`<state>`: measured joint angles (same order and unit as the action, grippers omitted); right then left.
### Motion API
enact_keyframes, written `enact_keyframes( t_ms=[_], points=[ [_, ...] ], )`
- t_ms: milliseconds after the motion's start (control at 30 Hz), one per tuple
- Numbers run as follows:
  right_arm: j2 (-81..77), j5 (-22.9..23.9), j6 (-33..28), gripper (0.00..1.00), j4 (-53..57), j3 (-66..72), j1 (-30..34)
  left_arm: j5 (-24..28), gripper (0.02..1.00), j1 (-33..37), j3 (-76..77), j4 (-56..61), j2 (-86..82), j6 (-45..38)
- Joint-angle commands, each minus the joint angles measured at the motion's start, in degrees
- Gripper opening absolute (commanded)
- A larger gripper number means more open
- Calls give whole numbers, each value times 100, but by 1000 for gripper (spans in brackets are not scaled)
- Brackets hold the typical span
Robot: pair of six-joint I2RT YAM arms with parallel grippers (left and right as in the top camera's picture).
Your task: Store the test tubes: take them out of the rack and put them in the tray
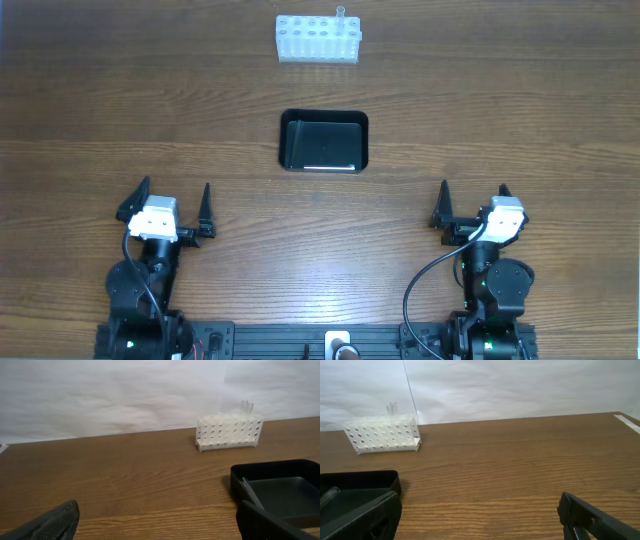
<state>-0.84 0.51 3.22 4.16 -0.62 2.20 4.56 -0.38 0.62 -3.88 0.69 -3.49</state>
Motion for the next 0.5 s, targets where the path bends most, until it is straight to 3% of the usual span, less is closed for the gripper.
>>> enact_keyframes(
  t_ms=[33,167,267,500],
  points=[
    [57,-26,52,991,15,33,-37,76,1000,28,-28,-9,-52,-61],
    [57,-15,28,993,20,33,-37,76,1000,28,-28,-9,-52,-61],
    [57,48,-328,993,13,31,-37,76,1000,28,-28,-9,-52,-61],
    [57,42,-328,991,13,31,-37,76,1000,28,-28,-9,-52,-61]
  ],
)
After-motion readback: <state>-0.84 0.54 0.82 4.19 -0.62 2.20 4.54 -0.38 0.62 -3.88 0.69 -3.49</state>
